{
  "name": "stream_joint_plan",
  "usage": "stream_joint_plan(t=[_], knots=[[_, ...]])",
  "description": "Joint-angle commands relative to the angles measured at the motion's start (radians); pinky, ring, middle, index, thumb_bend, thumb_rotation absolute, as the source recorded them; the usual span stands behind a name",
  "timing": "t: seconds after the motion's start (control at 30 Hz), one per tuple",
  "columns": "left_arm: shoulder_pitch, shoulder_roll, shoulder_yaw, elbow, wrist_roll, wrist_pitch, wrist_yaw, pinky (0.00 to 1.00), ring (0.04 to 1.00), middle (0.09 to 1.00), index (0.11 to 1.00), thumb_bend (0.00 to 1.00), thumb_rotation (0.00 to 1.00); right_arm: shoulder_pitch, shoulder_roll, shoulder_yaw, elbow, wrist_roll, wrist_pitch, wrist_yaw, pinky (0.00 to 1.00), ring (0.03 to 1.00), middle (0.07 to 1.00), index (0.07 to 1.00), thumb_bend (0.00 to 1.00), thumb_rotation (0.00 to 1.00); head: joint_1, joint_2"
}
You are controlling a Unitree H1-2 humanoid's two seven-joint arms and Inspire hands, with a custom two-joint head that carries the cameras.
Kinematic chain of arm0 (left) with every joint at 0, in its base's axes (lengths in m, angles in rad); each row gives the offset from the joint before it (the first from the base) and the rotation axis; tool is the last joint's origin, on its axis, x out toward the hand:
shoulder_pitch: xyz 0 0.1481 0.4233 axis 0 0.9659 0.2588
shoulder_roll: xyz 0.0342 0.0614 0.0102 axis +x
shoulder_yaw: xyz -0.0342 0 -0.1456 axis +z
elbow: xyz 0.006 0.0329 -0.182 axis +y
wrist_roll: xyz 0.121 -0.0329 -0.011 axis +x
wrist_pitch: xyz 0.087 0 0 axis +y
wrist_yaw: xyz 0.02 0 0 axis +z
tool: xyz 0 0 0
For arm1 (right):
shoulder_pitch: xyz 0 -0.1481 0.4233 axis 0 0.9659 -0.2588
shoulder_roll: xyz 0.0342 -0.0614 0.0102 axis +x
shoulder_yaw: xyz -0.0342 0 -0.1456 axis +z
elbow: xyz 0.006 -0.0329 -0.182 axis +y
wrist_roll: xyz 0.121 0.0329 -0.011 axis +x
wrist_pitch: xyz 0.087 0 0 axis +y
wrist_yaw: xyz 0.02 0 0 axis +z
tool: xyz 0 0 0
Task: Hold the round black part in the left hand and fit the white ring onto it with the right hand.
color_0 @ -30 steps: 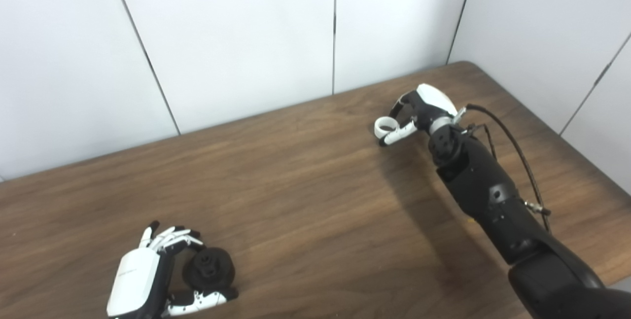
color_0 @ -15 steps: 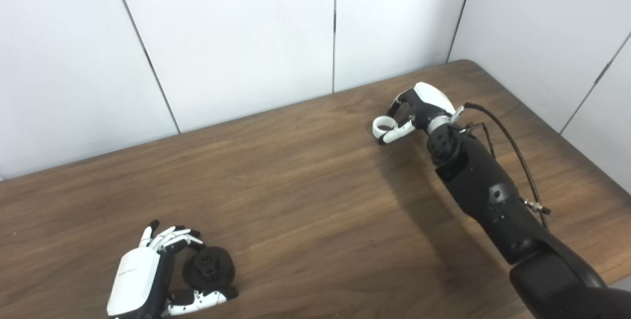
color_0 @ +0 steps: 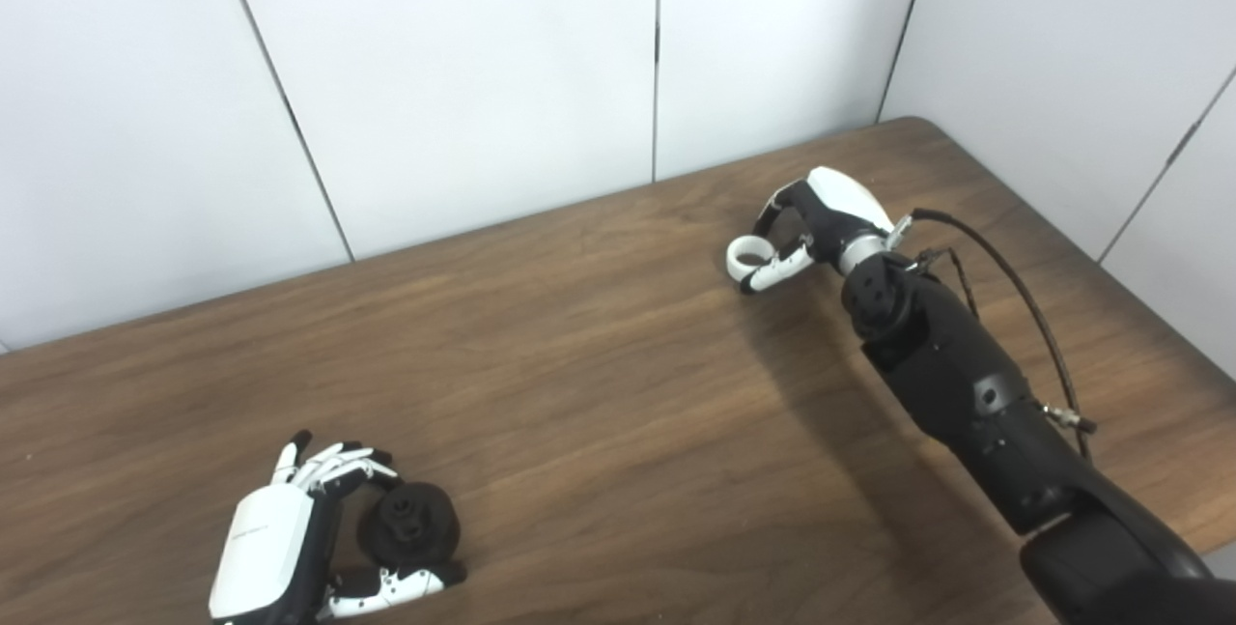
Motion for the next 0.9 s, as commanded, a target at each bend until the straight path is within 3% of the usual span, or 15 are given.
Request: stream_joint_plan(t=[0.0,0.23,0.87], knots=[[0.044,-0.008,-0.012,0.033,0.007,0.002,0.025,1.0,0.844,0.743,0.484,0.52,0.05,-0.018,-0.022,0.004,-0.055,0.008,-0.046,0.003,1.0,0.951,0.803,0.485,0.52,0.13,0.024,0.004],[0.05,-0.029,-0.027,0.019,0.041,0.034,0.015,1.0,0.849,0.748,0.484,0.52,0.05,0.016,-0.022,0.041,-0.185,0.019,-0.068,0.052,0.96,0.953,0.808,0.485,0.52,0.13,0.139,0.017],[0.048,-0.082,-0.065,0.001,0.079,0.098,0.01,1.0,0.862,0.751,0.484,0.52,0.05,0.059,0.038,0.131,-0.505,0.0,-0.001,0.253,0.95,0.938,0.807,0.484,0.52,0.13,0.264,0.039]])
